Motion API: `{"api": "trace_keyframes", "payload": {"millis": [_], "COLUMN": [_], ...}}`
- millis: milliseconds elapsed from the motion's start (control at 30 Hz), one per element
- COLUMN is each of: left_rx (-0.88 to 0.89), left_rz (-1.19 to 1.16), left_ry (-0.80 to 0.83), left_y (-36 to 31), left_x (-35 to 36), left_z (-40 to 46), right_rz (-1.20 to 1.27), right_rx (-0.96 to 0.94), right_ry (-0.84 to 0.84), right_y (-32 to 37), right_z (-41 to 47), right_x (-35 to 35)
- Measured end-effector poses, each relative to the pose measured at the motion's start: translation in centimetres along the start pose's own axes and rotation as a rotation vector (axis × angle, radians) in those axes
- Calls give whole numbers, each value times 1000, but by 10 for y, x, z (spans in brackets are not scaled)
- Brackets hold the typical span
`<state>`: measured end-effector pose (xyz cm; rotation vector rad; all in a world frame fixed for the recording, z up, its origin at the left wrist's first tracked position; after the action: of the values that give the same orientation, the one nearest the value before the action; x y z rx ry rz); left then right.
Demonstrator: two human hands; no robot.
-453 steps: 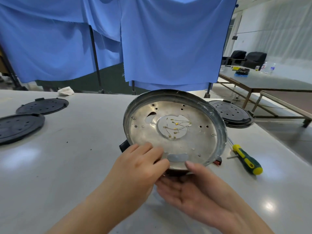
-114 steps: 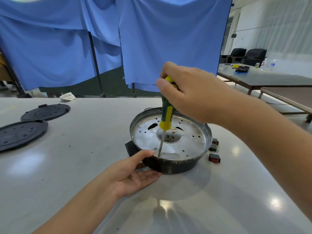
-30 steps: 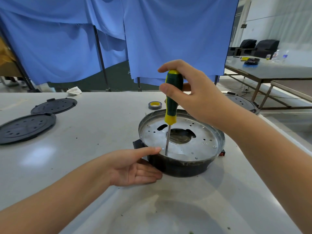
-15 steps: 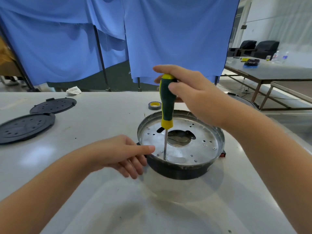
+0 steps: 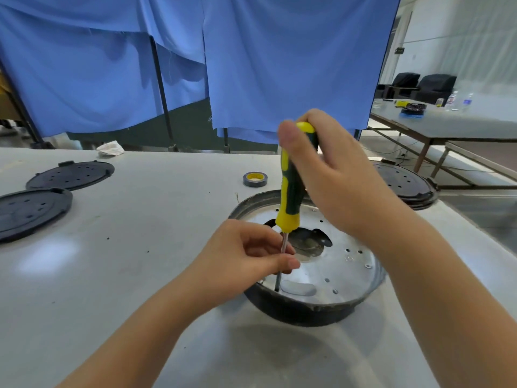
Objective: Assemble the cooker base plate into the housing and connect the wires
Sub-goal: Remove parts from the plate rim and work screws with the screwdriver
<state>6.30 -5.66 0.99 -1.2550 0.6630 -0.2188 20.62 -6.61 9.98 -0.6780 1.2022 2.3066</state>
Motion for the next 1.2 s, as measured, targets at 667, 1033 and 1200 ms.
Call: {"api": "trace_keyframes", "payload": {"millis": [667, 1033, 1200], "left_rx": [169, 135, 173], "left_rz": [73, 128, 120], "left_ry": [-214, 78, -37], "left_y": [10, 10, 10], "left_x": [18, 13, 15], "left_z": [-7, -11, -11], "right_rz": [139, 813, 261], "right_rx": [-34, -79, -67], "right_ry": [-106, 522, 147], "right_y": [-9, -30, -20], "right_z": [7, 2, 1], "right_x": [4, -27, -23]}}
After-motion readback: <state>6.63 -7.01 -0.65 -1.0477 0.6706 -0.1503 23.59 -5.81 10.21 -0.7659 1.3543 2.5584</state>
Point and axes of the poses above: each hand's wrist, its own z-axis towards the middle knuckle, its own x-axis out of the palm, y = z × x, the point moved 1 cm from there along z, towards the middle knuckle, and after that the axes turned 9 degrees about y, right-handed, at the moved point
